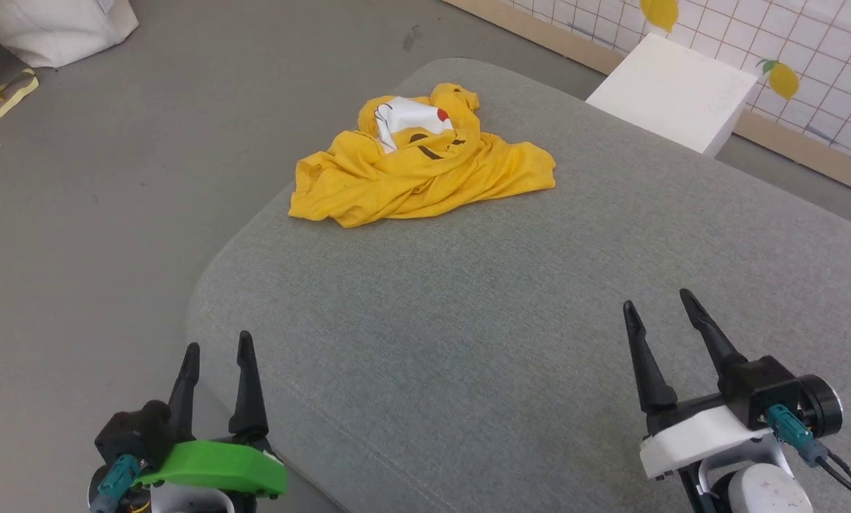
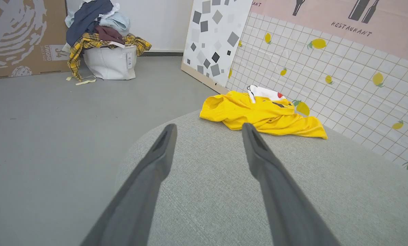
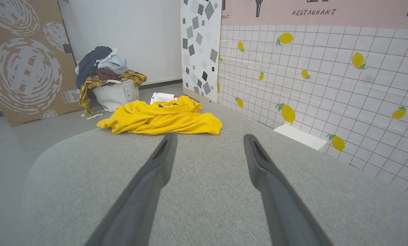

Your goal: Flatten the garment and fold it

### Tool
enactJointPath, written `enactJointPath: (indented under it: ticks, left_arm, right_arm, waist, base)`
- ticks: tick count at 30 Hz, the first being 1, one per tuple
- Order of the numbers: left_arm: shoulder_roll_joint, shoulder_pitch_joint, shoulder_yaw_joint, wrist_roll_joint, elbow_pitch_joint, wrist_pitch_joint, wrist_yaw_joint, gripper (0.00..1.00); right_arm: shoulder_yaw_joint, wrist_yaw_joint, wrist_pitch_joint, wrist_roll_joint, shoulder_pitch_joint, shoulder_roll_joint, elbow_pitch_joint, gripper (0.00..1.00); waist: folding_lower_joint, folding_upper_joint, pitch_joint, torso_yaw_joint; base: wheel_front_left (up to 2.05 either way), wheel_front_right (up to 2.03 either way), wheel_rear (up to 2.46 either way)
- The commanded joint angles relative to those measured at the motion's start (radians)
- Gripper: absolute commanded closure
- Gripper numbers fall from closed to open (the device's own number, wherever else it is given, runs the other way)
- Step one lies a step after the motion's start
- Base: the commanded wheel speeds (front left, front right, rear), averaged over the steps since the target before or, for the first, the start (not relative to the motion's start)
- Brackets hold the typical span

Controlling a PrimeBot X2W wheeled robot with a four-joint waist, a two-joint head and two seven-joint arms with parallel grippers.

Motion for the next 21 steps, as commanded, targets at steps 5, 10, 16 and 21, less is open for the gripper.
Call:
enactJointPath:
  ticks: [5, 10, 16, 21]
  left_arm:
    - [-0.006, -0.002, 0.001, -0.019, -0.001, -0.005, -0.003, 0.00]
    - [-0.006, -0.081, -0.016, -0.021, -0.014, -0.005, -0.045, 0.00]
    - [0.044, -0.265, -0.070, -0.042, -0.028, 0.027, -0.102, 0.00]
    - [0.137, -0.481, -0.099, -0.118, -0.038, 0.122, -0.118, 0.00]
  right_arm:
    - [-0.007, -0.002, -0.006, -0.002, -0.020, 0.000, -0.001, 0.00]
    - [-0.024, -0.002, -0.006, -0.026, -0.028, 0.000, -0.013, 0.00]
    - [-0.050, -0.002, 0.006, -0.060, -0.049, 0.000, -0.044, 0.00]
    - [-0.050, -0.002, 0.052, -0.088, -0.087, 0.000, -0.108, 0.00]
  waist:
    - [-0.0001, 0.0000, 0.015, -0.002]
    - [-0.0001, 0.0000, 0.048, -0.003]
    - [-0.0001, 0.0000, 0.103, -0.013]
    - [-0.0001, 0.0000, 0.173, -0.054]
  base:
    - [0.00, 0.00, 0.00]
    - [0.00, 0.00, 0.00]
    - [0.00, 0.00, 0.00]
    - [0.00, 0.00, 0.00]
